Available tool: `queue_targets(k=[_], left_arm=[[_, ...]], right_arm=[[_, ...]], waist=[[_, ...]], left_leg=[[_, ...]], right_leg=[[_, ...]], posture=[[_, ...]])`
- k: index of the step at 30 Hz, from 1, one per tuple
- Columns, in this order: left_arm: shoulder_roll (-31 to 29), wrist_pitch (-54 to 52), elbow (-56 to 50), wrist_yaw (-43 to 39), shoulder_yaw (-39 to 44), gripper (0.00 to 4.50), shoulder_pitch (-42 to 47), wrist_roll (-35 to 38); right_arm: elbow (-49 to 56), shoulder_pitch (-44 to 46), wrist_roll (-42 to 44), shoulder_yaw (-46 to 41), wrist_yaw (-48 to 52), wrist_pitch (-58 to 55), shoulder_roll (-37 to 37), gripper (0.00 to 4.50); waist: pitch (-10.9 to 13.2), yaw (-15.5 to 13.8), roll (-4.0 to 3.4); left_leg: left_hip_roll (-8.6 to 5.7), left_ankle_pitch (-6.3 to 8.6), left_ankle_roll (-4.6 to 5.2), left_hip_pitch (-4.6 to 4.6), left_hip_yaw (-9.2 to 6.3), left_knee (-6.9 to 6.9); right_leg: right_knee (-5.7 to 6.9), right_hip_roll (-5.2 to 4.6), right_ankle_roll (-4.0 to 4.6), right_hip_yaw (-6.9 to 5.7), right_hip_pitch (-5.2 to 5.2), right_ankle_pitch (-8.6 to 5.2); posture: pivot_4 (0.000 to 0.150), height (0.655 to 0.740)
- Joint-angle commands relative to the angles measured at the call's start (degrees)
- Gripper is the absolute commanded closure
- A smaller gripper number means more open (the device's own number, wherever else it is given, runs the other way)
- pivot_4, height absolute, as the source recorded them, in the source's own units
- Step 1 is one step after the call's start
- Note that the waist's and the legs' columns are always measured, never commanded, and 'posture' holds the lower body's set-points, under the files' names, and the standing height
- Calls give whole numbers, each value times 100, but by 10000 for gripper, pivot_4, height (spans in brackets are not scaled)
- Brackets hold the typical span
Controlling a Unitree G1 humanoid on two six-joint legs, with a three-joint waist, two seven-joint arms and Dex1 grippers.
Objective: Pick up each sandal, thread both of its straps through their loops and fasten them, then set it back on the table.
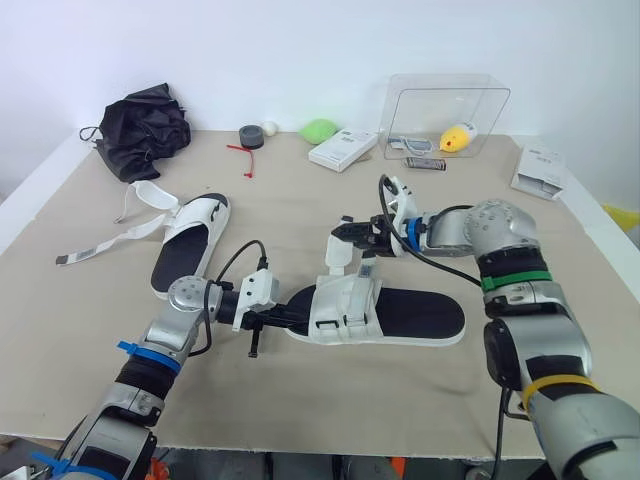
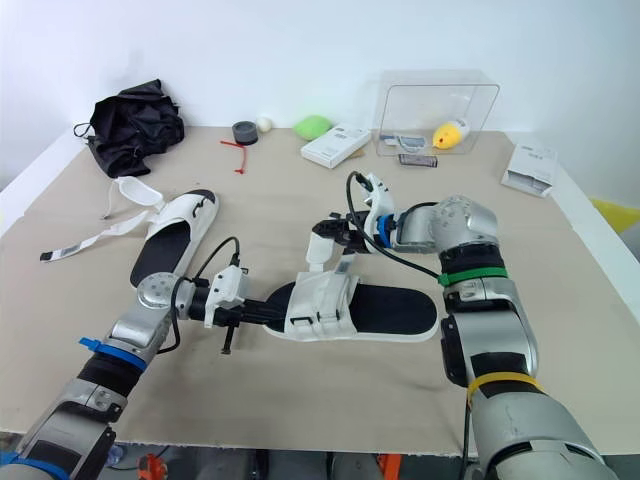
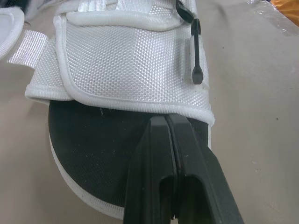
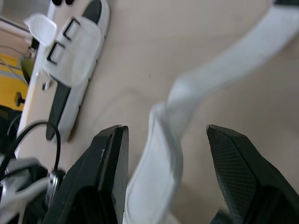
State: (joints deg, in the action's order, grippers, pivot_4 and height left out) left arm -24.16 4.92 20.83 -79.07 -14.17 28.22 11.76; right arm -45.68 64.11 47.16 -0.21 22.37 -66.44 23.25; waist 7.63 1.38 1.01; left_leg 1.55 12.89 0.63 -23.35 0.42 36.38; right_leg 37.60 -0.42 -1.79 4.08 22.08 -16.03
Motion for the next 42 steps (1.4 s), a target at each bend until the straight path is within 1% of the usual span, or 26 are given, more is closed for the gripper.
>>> queue_targets(k=[1, 8, 15, 23, 32, 33, 35, 37, 39, 40, 42], left_arm=[[-145, -244, 285, -6, -378, 45000, -398, -389], [-199, -314, 160, 21, -356, 45000, -475, -373], [-193, -351, 135, 33, -363, 45000, -449, -359], [-234, -394, 22, 13, -388, 45000, -551, -346], [-220, -420, 2, 26, -405, 45000, -552, -350], [-221, -418, -2, 27, -405, 45000, -555, -350], [-212, -421, 11, 36, -406, 45000, -543, -353], [-202, -419, 23, 47, -405, 45000, -531, -357], [-194, -420, 27, 55, -402, 45000, -524, -356], [-191, -418, 27, 58, -400, 45000, -525, -355], [-191, -413, 22, 59, -401, 45000, -532, -353]], right_arm=[[-576, 385, -420, -290, 416, 584, -162, 16152], [-1505, 736, -1051, -624, 784, 1274, -582, 16152], [-1997, 856, -1505, -954, 862, 1779, -764, 16152], [-2210, 894, -1919, -1138, 966, 2058, -776, 16152], [-2428, 1089, -2110, -1458, 1005, 2330, -895, 16152], [-2425, 1103, -2138, -1459, 1049, 2320, -915, 18395], [-2430, 1118, -2193, -1467, 1100, 2316, -931, 24505], [-2430, 1122, -2239, -1463, 1188, 2283, -935, 33284], [-2423, 1121, -2285, -1466, 1241, 2273, -935, 43322], [-2419, 1121, -2300, -1479, 1251, 2272, -927, 44621], [-2393, 1127, -2316, -1491, 1292, 2261, -899, 44621]], waist=[[0, 3, -1], [1, 36, -2], [2, 42, -4], [3, 56, -4], [3, 72, -5], [3, 73, -5], [3, 74, -5], [3, 74, -5], [3, 76, -5], [3, 77, -5], [3, 77, -5]], left_leg=[[0, 0, 0, 0, 0, 0], [1, 3, 3, 0, 3, -7], [0, 3, 3, 1, 3, -8], [1, 3, 2, 5, 4, -8], [0, 4, 1, 4, 7, -9], [0, 4, 1, 4, 7, -9], [0, 4, 1, 4, 7, -9], [0, 4, 1, 4, 7, -9], [-1, 4, 1, 4, 7, -9], [-1, 4, 1, 4, 7, -9], [-1, 4, 0, 4, 7, -9]], right_leg=[[0, 0, 0, 0, 1, 0], [3, 0, 3, 2, 4, 1], [7, -2, 5, 2, 6, 3], [12, 0, 6, 4, 6, 3], [13, -2, 6, 5, 8, 3], [14, -2, 6, 5, 8, 3], [14, -2, 6, 5, 7, 3], [14, -3, 6, 5, 7, 3], [14, -4, 6, 5, 8, 3], [14, -4, 6, 5, 7, 3], [15, -4, 6, 5, 7, 3]], posture=[[1500, 7400], [1500, 7400], [1500, 7400], [1500, 7400], [1500, 7400], [1500, 7400], [1500, 7400], [1500, 7400], [1500, 7400], [1500, 7400], [1500, 7400]])
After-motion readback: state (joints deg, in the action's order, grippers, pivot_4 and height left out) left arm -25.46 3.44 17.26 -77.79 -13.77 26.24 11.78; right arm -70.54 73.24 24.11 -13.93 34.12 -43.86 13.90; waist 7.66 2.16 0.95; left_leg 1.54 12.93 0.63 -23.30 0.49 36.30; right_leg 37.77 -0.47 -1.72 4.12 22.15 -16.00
